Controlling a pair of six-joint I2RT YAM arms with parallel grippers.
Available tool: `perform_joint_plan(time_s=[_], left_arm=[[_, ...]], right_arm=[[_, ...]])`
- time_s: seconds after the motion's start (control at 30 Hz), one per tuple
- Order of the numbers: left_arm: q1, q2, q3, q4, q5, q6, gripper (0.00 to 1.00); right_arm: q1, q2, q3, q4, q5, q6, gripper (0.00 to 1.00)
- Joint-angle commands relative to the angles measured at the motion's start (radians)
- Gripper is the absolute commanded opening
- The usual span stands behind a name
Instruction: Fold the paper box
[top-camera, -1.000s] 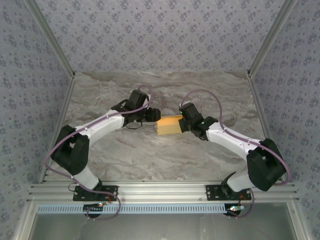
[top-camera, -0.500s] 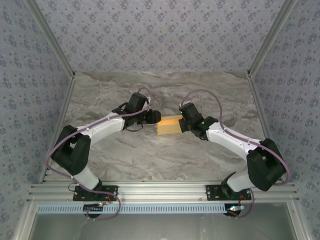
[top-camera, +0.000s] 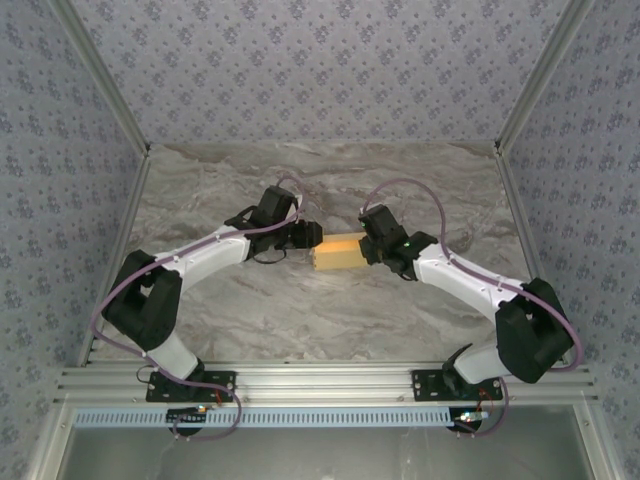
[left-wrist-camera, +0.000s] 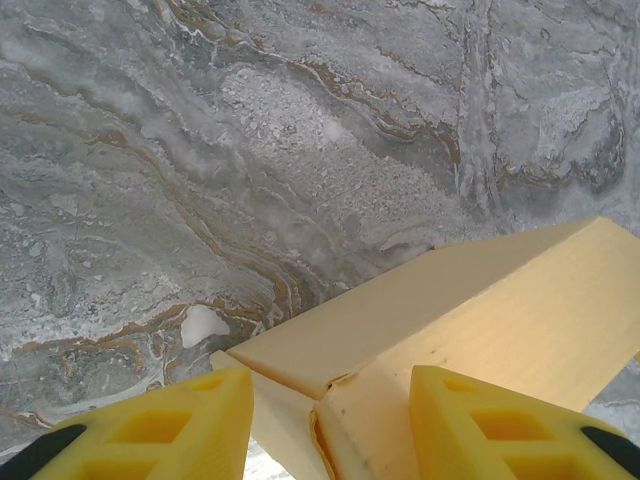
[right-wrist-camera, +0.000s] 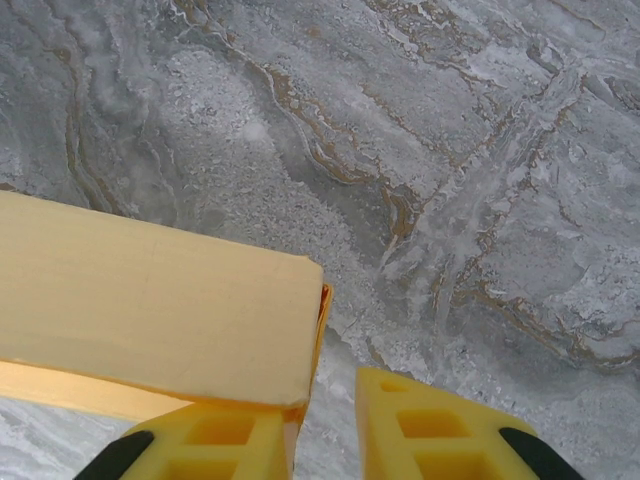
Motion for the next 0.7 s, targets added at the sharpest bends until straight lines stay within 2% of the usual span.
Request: perform_joint_plan(time_s=[0.0,0.33,0.53,0.67], left_arm=[[-0.012,0.014,-0.009,-0.053,-0.014,0.015,0.44],[-0.018,0.025,0.016,-0.068,-0.024,0.025,0.45],[-0.02,0.026,0.022,-0.074,-0.028,0.027,0.44],[-0.023,0.026,0.027,-0.078,-0.029,0.029,0.45]], right_arm=[[0.002,-0.031,0.03,-0.054,-0.023,0.004,0.27],[0.002,-0.076,0.054,-0.072,-0.059,0.004,0.41],[-0.009,-0.12,0.072,-0.067,-0.096,0.004,0.46],[-0.046,-0.094,0.095,-0.06,-0.132,0.0,0.47]])
